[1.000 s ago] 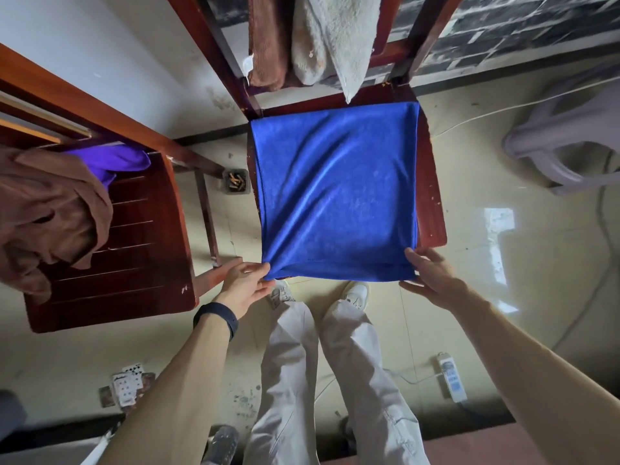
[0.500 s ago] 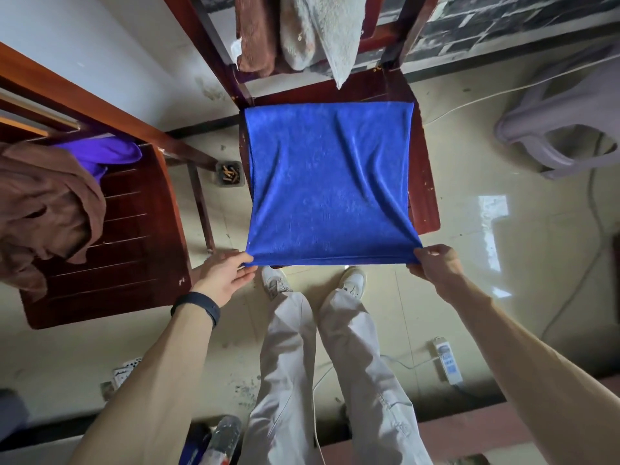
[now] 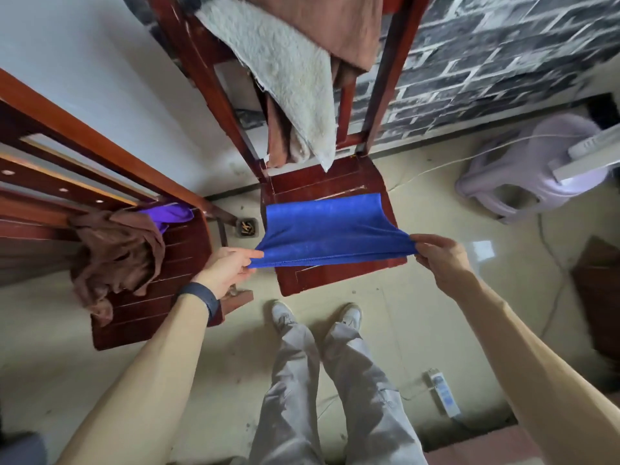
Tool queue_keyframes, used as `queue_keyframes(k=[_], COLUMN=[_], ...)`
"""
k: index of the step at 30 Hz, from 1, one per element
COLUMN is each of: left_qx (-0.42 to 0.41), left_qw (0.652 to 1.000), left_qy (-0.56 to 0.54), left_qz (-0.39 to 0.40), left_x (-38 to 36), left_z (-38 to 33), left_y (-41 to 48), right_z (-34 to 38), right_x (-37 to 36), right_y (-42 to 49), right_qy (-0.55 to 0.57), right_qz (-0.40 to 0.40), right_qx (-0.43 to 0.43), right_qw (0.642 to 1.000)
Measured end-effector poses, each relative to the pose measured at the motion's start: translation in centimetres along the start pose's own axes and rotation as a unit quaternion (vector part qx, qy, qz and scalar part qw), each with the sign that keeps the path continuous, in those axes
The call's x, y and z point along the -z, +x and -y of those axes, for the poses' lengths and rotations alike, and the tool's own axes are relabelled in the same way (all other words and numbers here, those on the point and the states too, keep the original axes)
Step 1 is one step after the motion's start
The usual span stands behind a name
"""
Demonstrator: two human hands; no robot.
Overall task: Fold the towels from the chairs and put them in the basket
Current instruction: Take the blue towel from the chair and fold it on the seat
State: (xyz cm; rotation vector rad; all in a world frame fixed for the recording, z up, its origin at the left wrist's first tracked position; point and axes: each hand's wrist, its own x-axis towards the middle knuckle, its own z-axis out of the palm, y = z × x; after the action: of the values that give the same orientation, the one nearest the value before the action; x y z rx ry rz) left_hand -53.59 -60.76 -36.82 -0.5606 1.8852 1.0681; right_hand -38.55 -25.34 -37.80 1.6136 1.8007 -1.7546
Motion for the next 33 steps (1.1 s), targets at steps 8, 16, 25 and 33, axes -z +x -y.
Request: queue_keyframes(k=[8, 16, 25, 33], left_qx=[-0.268, -0.42, -0.43, -0.425], left_qw=[0.879, 0.72, 0.648, 0.659], left_qy=[0.379, 0.512, 0.591, 0.581], left_qz=[-0.108, -0.208, -0.214, -0.22], left_x=[1.2, 4.2, 5.5, 4.8], left_z=[-4.4, -4.3, -3.0, -3.6], left_y=[-7.8, -11.7, -13.4, -13.1], right_z=[5.3, 6.0, 7.6, 6.8], right_x=[3.2, 6.4, 6.9, 6.7], right_y=[-6.0, -6.8, -8.3, -7.3], right_qy=[-0.39, -0.485, -0.515, -0.563], right_qz=[-0.027, -0.027, -0.011, -0.006], right_qx=[0.292, 0.492, 0.514, 0.512], right_qw=[0.873, 0.723, 0.686, 0.649])
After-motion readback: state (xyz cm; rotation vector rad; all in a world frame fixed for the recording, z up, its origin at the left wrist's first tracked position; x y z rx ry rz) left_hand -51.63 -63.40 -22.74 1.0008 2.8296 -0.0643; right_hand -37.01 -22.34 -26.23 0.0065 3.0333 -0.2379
